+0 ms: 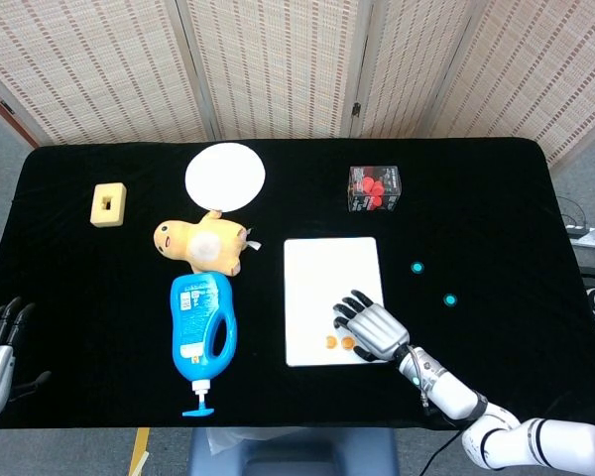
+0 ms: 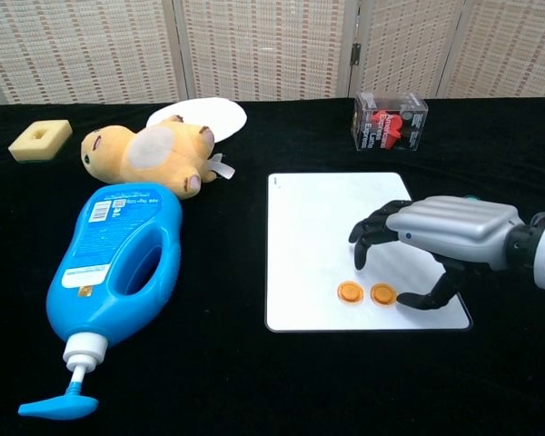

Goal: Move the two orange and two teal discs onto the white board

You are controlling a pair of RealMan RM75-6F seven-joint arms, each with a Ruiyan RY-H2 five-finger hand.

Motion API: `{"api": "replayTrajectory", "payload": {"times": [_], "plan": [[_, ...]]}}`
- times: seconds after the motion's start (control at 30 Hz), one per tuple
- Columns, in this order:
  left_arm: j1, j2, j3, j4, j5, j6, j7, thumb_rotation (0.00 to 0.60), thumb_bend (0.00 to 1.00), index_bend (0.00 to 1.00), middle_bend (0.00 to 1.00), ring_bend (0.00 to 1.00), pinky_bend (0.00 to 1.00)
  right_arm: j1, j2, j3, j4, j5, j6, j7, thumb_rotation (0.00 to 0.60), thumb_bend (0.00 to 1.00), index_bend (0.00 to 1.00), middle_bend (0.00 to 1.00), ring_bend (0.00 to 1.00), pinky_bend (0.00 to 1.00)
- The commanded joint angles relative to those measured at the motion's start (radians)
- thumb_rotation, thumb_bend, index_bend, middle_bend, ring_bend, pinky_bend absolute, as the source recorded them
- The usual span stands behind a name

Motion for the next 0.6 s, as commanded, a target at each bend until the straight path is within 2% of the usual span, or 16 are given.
{"api": "replayTrajectory", "payload": {"times": [0.03, 0.37, 0.6], "plan": [[-0.001, 0.0, -0.001, 0.0, 0.001, 0.001, 0.0, 0.6, 0.09, 0.0, 0.0, 0.0, 0.0, -0.007, 0.008, 0.004, -0.004, -0.006, 0.021, 0.011, 0.6, 0.42, 0.31, 0.16, 0.09, 0.0], [-0.01, 0.0, -0.005, 0.0, 0.006, -0.007, 0.001, 0.6, 0.09, 0.0, 0.0, 0.0, 0.0, -0.111, 0.144, 0.049, 0.017, 0.075, 0.171, 0.093, 0.6, 0.42, 0.32, 0.16, 0.09, 0.0], [-0.016, -0.001, -0.007, -0.007, 0.009, -0.009, 0.015, 0.6, 0.09, 0.0, 0.0, 0.0, 0.0, -0.166, 0.165, 0.036, 0.118, 0.157, 0.15, 0.147, 0.6, 0.42, 0.35, 0.16, 0.09, 0.0]]}}
